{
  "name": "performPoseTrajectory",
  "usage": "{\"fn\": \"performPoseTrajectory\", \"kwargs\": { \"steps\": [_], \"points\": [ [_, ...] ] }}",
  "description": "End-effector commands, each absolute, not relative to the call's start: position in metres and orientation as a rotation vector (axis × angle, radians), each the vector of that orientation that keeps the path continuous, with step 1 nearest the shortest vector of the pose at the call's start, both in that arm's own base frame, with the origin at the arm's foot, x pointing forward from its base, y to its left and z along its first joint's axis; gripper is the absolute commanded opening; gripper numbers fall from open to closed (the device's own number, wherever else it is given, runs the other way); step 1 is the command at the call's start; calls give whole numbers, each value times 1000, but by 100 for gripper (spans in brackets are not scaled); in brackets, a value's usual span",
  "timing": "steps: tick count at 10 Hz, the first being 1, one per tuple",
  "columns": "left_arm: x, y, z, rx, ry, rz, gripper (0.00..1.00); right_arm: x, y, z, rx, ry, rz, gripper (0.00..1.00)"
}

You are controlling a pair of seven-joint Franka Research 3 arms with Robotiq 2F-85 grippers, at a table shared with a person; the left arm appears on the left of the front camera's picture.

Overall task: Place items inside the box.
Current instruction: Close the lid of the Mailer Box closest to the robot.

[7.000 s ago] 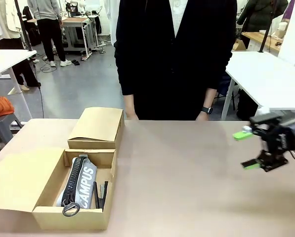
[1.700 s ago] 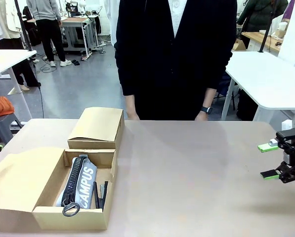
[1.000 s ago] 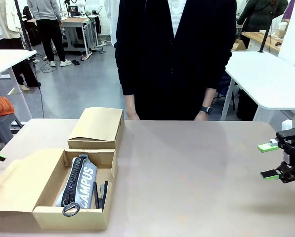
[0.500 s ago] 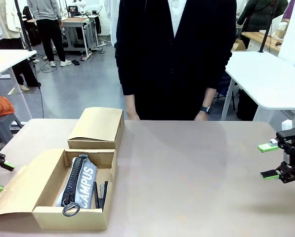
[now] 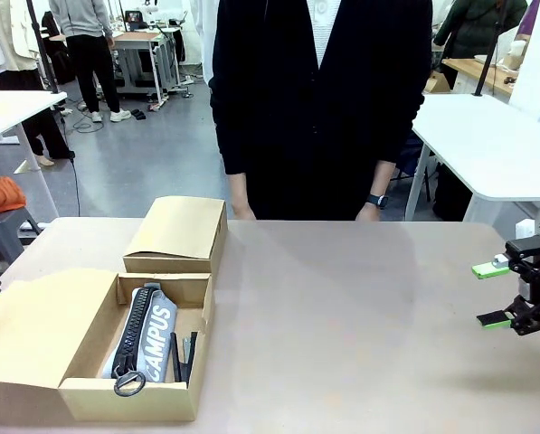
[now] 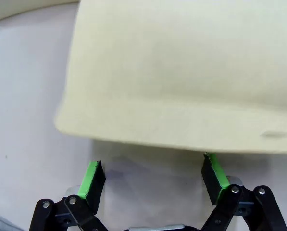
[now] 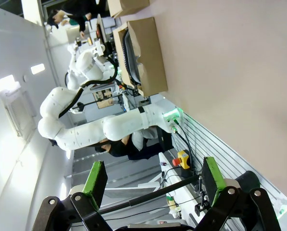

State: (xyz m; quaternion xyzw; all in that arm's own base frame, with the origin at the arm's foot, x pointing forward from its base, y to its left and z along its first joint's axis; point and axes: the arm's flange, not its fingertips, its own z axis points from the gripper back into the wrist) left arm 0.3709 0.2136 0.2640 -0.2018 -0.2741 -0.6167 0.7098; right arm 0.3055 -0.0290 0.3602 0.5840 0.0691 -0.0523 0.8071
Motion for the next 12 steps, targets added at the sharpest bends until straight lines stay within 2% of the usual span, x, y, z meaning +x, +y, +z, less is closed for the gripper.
{"fn": "performPoseTrajectory", "kwargs": {
  "steps": [1, 4, 7, 9, 12],
  "points": [
    [368, 234, 251, -354, -510, -1348, 100, 306, -29, 365, 1263, 152, -127, 100],
    [370, 225, 243, -432, -551, -1337, 100, 306, -29, 365, 1263, 152, -127, 100],
    [366, 194, 241, -609, -654, -1356, 100, 306, -29, 365, 1263, 152, -127, 100],
    [366, 185, 242, -626, -669, -1372, 100, 306, -29, 365, 1263, 152, -127, 100],
    [362, 175, 253, -821, -784, -1315, 100, 306, -29, 365, 1263, 152, -127, 100]
  ]
}}
